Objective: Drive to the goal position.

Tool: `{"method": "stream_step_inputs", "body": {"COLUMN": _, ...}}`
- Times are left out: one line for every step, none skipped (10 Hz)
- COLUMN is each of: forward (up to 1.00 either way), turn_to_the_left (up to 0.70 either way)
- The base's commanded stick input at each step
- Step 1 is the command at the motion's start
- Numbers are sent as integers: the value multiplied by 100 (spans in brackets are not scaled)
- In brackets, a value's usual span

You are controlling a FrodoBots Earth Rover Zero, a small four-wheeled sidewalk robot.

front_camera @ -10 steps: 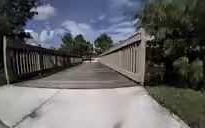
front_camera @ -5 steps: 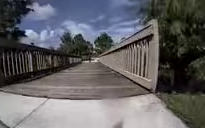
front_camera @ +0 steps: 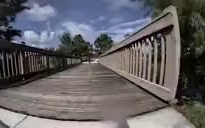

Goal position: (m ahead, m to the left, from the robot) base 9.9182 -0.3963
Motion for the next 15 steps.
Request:
{"method": "stream_step_inputs", "body": {"forward": 85, "turn_to_the_left": 0}}
{"method": "stream_step_inputs", "body": {"forward": 85, "turn_to_the_left": 0}}
{"method": "stream_step_inputs", "body": {"forward": 85, "turn_to_the_left": 0}}
{"method": "stream_step_inputs", "body": {"forward": 85, "turn_to_the_left": 0}}
{"method": "stream_step_inputs", "body": {"forward": 85, "turn_to_the_left": 0}}
{"method": "stream_step_inputs", "body": {"forward": 85, "turn_to_the_left": 0}}
{"method": "stream_step_inputs", "body": {"forward": 85, "turn_to_the_left": 0}}
{"method": "stream_step_inputs", "body": {"forward": 85, "turn_to_the_left": 0}}
{"method": "stream_step_inputs", "body": {"forward": 85, "turn_to_the_left": 0}}
{"method": "stream_step_inputs", "body": {"forward": 85, "turn_to_the_left": 0}}
{"method": "stream_step_inputs", "body": {"forward": 85, "turn_to_the_left": 0}}
{"method": "stream_step_inputs", "body": {"forward": 85, "turn_to_the_left": 0}}
{"method": "stream_step_inputs", "body": {"forward": 85, "turn_to_the_left": 0}}
{"method": "stream_step_inputs", "body": {"forward": 85, "turn_to_the_left": 0}}
{"method": "stream_step_inputs", "body": {"forward": 85, "turn_to_the_left": 0}}
